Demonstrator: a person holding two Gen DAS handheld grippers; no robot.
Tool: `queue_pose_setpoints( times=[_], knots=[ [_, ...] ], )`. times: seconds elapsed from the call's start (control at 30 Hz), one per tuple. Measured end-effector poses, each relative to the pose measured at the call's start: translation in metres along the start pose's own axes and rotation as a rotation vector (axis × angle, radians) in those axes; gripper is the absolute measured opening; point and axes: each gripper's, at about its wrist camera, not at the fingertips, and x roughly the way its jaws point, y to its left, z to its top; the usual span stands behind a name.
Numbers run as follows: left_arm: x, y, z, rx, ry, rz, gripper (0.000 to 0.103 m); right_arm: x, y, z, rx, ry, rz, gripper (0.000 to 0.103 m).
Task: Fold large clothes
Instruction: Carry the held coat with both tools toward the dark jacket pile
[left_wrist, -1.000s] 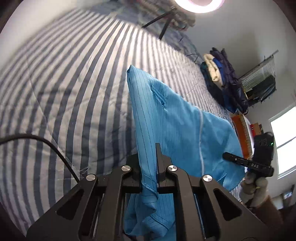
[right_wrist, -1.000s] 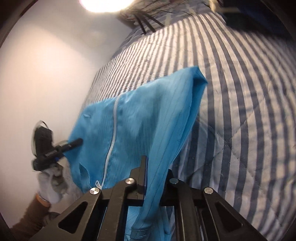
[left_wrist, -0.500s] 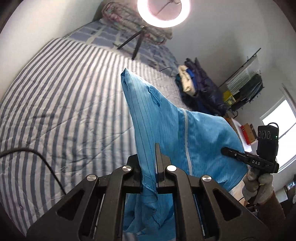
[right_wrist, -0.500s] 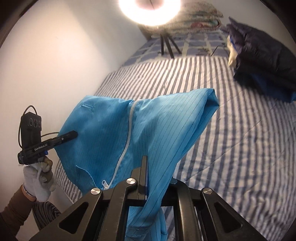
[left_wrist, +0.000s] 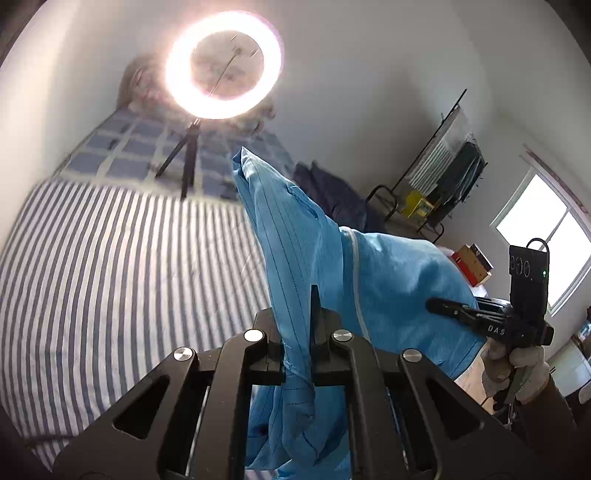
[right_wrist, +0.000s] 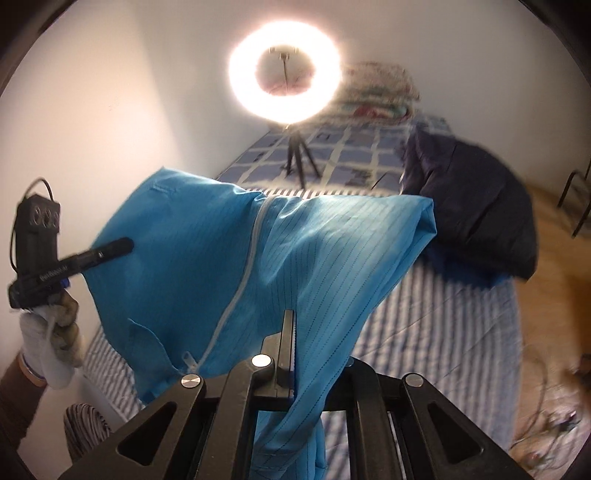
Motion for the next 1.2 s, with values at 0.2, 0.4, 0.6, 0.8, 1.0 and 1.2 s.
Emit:
queue_pose_setpoints(
  times=[0.2,0.4,0.6,0.8,1.0,1.2],
  knots=[
    [0.015,-0.028,0.049,0.044,-0.050,-0.011,0.005,-0.018,-0.015,0.039,-0.034,-0.054,-0.084,0.003],
    [0.035,-0.055,0.093,0.086,-0.090,-0.024,0.005,-0.031,-0.036,0.085,-0.053,-0.107,-0.147,0.003],
    [0.069,-0.084,0.137,0.104,-0.115,-0.055,0.005,-0.047,-0.077,0.126,-0.019,-0.170,-0.204,0.003],
    [0.118,-0.111,0.177,0.140,-0.147,-0.074,0.005,-0.045,-0.124,0.166,0.016,-0.228,-0.279,0.003],
    [0.187,-0.133,0.199,0.155,-0.138,-0.071,0.005,-0.024,-0.176,0.188,0.075,-0.259,-0.333,0.003],
    [0.263,-0.145,0.206,0.144,-0.115,-0.080,0.005,0.010,-0.232,0.198,0.129,-0.258,-0.375,0.003]
  ],
)
